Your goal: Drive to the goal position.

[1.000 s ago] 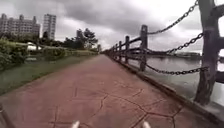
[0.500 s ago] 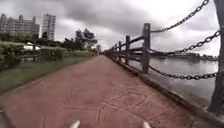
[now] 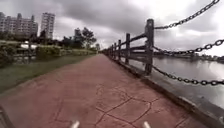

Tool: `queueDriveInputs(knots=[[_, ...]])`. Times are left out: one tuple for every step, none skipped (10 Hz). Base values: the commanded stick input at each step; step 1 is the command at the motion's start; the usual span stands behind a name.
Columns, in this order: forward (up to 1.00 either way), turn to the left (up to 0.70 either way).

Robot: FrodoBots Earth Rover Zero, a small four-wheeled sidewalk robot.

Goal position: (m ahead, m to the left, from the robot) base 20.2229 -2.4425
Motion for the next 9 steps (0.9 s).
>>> queueDriveInputs(knots=[[0.50, 0.00], [0.50, 0.00], [0.50, 0.00], [0.50, 0.00], [0.50, 0.00], [0.50, 0.00], [0.50, 0.00], [0.50, 0.00], [0.50, 0.00]])
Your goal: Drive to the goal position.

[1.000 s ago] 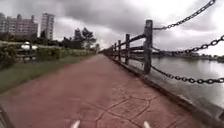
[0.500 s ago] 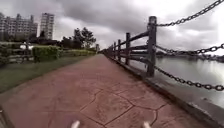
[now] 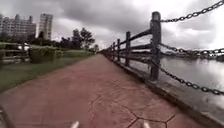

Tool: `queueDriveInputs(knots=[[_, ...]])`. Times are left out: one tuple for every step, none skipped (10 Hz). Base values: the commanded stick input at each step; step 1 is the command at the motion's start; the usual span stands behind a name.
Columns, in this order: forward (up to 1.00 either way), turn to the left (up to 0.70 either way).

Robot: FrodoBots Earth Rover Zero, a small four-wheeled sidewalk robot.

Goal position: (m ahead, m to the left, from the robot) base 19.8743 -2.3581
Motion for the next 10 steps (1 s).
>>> queueDriveInputs(knots=[[0.50, 0.00], [0.50, 0.00], [0.50, 0.00], [0.50, 0.00], [0.50, 0.00], [0.50, 0.00], [0.50, 0.00], [0.50, 0.00], [0.50, 0.00], [0.50, 0.00]])
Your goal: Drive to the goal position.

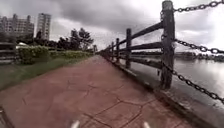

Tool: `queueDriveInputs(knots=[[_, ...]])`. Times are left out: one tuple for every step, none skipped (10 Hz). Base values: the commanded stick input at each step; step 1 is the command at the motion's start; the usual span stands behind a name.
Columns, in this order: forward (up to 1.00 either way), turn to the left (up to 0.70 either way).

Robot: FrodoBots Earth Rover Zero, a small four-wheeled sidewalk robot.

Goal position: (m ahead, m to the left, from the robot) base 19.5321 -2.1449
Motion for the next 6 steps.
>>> queueDriveInputs(knots=[[0.50, 0.00], [0.50, 0.00], [0.50, 0.00], [0.50, 0.00], [0.50, 0.00], [0.50, 0.00]])
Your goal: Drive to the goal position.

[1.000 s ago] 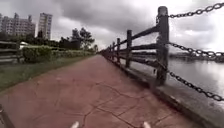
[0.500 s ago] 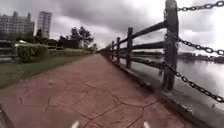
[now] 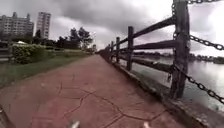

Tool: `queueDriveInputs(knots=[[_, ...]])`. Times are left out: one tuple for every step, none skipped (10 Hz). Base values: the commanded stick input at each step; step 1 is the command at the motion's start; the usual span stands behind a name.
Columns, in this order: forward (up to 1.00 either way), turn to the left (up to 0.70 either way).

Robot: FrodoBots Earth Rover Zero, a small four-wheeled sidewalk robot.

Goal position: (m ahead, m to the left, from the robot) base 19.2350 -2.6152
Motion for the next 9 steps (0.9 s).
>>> queueDriveInputs(knots=[[0.50, 0.00], [0.50, 0.00], [0.50, 0.00], [0.50, 0.01], [0.50, 0.50], [0.50, 0.50], [0.50, 0.50], [0.50, 0.50], [0.50, 0.50]])
